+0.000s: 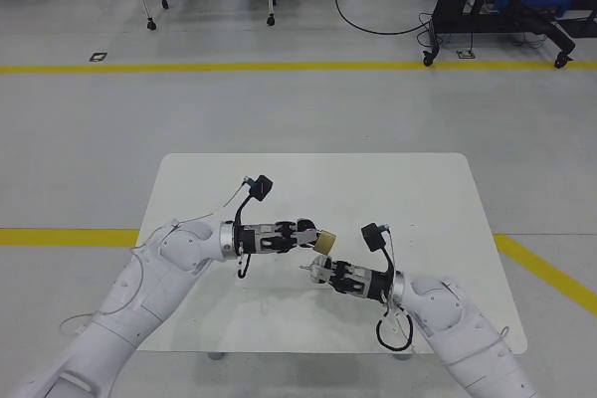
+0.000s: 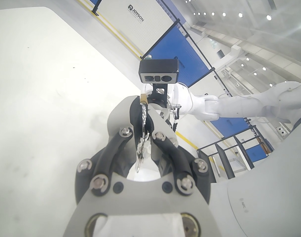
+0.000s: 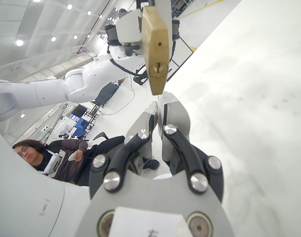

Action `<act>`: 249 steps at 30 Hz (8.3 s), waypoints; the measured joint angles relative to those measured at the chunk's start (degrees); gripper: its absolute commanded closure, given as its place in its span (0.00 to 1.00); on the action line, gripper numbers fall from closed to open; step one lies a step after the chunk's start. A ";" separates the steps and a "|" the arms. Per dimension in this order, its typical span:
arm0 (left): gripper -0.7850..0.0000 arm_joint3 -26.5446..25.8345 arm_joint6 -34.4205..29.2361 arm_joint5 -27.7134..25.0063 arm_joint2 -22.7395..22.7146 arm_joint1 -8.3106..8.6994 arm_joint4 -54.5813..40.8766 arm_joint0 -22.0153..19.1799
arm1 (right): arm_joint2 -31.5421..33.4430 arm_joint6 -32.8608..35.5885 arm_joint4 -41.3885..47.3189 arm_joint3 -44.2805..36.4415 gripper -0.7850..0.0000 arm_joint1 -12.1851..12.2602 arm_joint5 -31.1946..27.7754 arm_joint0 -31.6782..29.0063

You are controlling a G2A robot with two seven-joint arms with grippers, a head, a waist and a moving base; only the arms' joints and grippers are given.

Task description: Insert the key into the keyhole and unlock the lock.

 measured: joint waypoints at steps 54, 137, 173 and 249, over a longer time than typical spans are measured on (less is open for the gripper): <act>1.00 -8.65 15.14 0.93 -9.20 1.24 -2.37 8.49 | 1.73 3.97 20.62 -0.75 1.00 0.36 -8.54 -2.10; 1.00 -9.24 5.70 7.20 -10.25 -3.07 7.34 9.61 | 7.12 -11.86 20.29 0.83 1.00 -5.82 -1.44 -3.16; 1.00 -1.54 13.38 -0.26 -10.26 -4.31 7.55 7.79 | 9.45 -3.88 22.18 -3.01 1.00 -5.64 -7.25 -8.01; 1.00 -0.70 -12.88 66.15 -17.87 -1.47 -33.30 7.91 | 21.21 -30.86 -81.14 -36.04 1.00 -4.46 -3.42 -14.50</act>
